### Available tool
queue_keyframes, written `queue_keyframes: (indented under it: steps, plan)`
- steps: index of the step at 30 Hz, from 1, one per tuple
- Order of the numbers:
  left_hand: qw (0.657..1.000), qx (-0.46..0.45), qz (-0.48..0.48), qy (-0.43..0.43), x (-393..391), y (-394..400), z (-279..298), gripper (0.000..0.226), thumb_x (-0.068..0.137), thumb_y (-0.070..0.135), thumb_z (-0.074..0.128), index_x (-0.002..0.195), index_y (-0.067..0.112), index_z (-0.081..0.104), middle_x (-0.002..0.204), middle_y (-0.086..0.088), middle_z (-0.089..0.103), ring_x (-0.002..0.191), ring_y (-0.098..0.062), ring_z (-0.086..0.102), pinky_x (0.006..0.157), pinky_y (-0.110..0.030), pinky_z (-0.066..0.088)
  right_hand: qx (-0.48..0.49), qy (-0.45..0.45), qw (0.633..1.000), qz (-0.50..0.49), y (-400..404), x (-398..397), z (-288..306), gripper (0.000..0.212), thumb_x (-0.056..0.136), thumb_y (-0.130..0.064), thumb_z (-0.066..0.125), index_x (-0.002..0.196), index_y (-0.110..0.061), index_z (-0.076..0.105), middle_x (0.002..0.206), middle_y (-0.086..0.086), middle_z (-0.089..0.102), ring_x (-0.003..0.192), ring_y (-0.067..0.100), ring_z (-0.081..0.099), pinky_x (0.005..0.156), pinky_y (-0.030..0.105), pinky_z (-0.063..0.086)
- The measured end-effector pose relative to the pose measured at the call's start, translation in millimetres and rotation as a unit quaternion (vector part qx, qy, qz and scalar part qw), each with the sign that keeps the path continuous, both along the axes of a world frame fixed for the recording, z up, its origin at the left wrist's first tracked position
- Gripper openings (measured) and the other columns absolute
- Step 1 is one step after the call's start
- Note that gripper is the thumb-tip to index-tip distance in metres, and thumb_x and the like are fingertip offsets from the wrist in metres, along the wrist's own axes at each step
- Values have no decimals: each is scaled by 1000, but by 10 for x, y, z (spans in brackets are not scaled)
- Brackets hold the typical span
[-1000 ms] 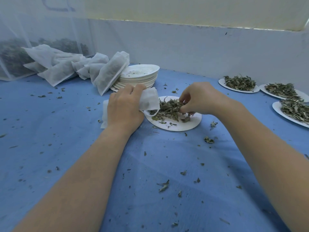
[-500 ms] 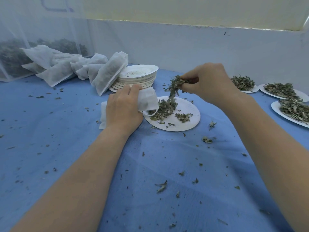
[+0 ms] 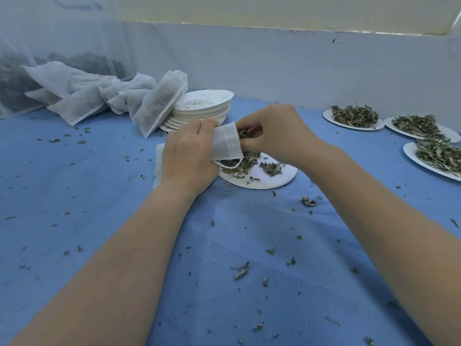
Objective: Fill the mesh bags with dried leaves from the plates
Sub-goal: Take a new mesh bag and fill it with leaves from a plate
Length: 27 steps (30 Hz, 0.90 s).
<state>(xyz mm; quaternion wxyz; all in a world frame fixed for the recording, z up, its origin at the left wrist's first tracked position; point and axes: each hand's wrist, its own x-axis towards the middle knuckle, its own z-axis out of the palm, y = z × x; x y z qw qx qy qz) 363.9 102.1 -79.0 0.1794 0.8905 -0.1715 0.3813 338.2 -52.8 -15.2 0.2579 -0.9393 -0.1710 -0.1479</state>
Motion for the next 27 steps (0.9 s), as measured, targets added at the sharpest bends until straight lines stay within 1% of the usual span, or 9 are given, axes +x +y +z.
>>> queue_keyframes:
  steps: [3, 5, 7, 11, 17, 19, 22, 25, 27]
  plan:
    - [1000, 1, 4, 4, 14, 5, -2, 50, 66, 8, 71, 114, 6, 57, 101, -13, 60, 93, -34, 55, 80, -40, 37, 113, 59, 991, 47, -35, -21, 30, 27, 77, -21, 72, 101, -33, 70, 89, -14, 71, 83, 1, 66, 84, 24, 53]
    - [1000, -18, 2, 6, 11, 9, 3, 50, 66, 11, 73, 113, 5, 57, 100, -14, 61, 93, -35, 55, 80, -41, 39, 163, 83, 982, 40, -52, -5, 19, 28, 77, -17, 71, 103, -27, 67, 97, -12, 69, 88, 10, 67, 84, 31, 54]
    - [999, -31, -6, -2, 0, -7, 4, 47, 68, 15, 74, 111, 5, 59, 98, -15, 62, 92, -35, 57, 78, -41, 40, 190, 77, 979, 19, -31, 17, -18, 23, 77, -15, 71, 95, -25, 63, 93, -10, 66, 86, 15, 67, 72, 28, 52]
    - [998, -39, -31, -26, -33, -57, 16, 42, 75, 31, 71, 107, 5, 62, 92, -14, 64, 88, -34, 59, 76, -43, 44, 193, 30, 981, -4, 55, 38, -90, 20, 76, -8, 68, 78, -27, 63, 73, -12, 66, 65, -2, 60, 59, 10, 45]
    - [995, -54, -54, -59, -85, -50, 38, 36, 72, 22, 63, 101, 1, 64, 84, -18, 63, 77, -37, 60, 70, -43, 46, 84, 71, 991, 77, 93, -25, -83, 20, 87, -12, 57, 89, -22, 74, 54, -23, 56, 52, -7, 47, 51, 3, 34]
    - [996, -59, -45, -48, -72, -41, 37, 35, 73, 21, 67, 102, 2, 64, 86, -18, 63, 77, -36, 60, 69, -42, 46, 121, 76, 984, 108, 36, -51, -19, 20, 86, -11, 61, 89, -27, 73, 68, -26, 66, 65, -10, 58, 62, 2, 41]
    - [997, -67, -14, -32, -38, -23, 34, 35, 76, 24, 72, 104, 5, 64, 88, -16, 62, 81, -35, 59, 71, -40, 44, 220, 39, 970, 98, -56, -20, 21, 17, 79, -9, 71, 82, -26, 72, 82, -10, 73, 79, 4, 67, 81, 22, 54]
    - [997, -72, -7, -24, -22, -12, 35, 37, 78, 26, 70, 110, 9, 64, 91, -14, 61, 86, -33, 58, 74, -39, 42, 192, -3, 981, 12, -103, 37, 1, 12, 76, -24, 74, 87, -30, 70, 85, -11, 69, 77, 6, 64, 72, 18, 50]
    - [997, -71, -13, -20, -13, -7, 27, 39, 78, 27, 69, 113, 11, 63, 94, -13, 61, 90, -33, 58, 77, -39, 42, 112, 29, 993, -33, -136, 76, -32, 22, 81, -34, 69, 103, -34, 66, 102, -10, 65, 87, 6, 62, 65, 10, 45]
